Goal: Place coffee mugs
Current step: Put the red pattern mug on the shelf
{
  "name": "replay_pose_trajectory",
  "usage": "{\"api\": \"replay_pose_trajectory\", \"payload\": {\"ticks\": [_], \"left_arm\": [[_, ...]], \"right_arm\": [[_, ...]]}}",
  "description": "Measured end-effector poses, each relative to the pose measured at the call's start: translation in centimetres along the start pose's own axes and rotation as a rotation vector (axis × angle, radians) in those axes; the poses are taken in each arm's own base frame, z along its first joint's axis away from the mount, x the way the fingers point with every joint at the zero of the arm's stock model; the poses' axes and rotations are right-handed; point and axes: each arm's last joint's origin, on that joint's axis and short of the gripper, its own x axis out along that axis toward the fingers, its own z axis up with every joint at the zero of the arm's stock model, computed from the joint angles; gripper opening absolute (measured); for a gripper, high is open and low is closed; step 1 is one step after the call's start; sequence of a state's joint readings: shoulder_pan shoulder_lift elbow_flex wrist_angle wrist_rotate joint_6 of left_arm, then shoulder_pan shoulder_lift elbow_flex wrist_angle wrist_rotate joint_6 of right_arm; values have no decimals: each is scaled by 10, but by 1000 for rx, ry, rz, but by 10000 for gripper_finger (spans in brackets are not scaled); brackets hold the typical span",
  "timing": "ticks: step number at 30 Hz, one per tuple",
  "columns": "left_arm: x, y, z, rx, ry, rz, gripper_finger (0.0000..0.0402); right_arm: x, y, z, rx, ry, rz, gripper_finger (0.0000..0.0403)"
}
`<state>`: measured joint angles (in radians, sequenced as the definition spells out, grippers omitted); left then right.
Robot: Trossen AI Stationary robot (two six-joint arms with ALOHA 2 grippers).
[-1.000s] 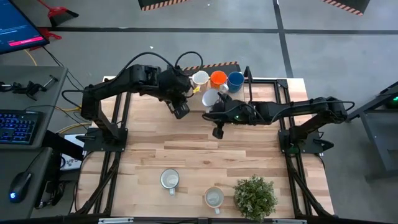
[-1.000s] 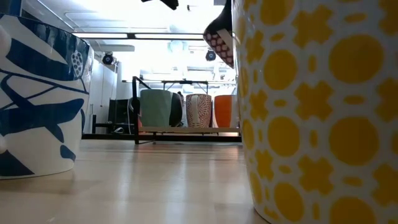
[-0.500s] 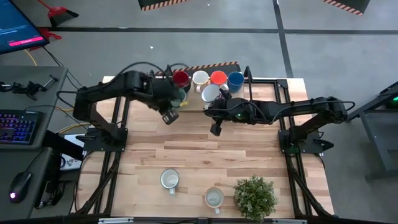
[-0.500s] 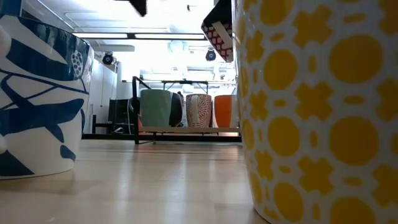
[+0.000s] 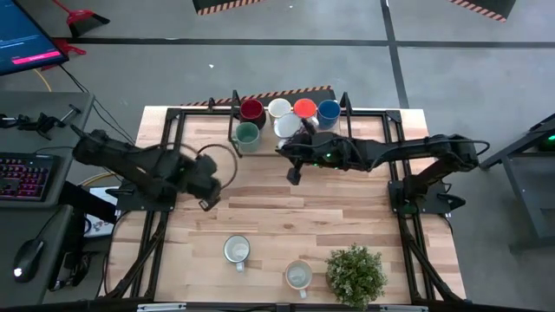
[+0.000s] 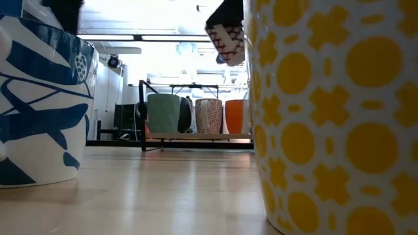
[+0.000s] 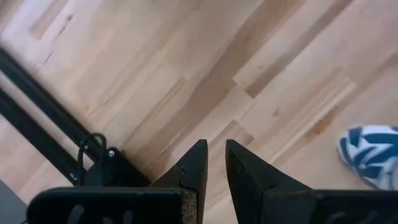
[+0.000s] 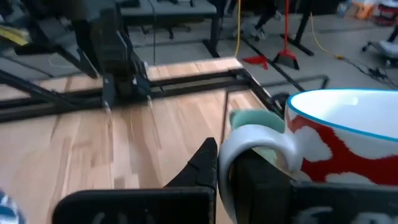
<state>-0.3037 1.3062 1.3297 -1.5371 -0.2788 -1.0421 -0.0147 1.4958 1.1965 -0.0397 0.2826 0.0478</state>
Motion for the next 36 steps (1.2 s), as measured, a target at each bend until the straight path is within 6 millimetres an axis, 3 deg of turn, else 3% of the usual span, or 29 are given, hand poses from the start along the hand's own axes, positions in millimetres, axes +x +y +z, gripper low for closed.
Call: {"api": "replay_pose_trajectory", "payload": {"ticks": [5,10,20,29,36], "left_arm": [[1,11,-24,-76,-53,-5,47],[-1,14,-33,-76,-86,-38,47],[-3,13,-35,-36,-102,-42,47],[-3,13,-35,-17,-102,-41,47],[-3,13,-35,-9,-102,-40,47]], "right_arm": [[30,9,-10,16,-63,11,0],[55,14,-25,39,-83,-30,0],[73,14,-49,102,18,-102,0],[66,17,-69,65,224,-155,0],[41,11,-70,-5,391,-175,0]]}}
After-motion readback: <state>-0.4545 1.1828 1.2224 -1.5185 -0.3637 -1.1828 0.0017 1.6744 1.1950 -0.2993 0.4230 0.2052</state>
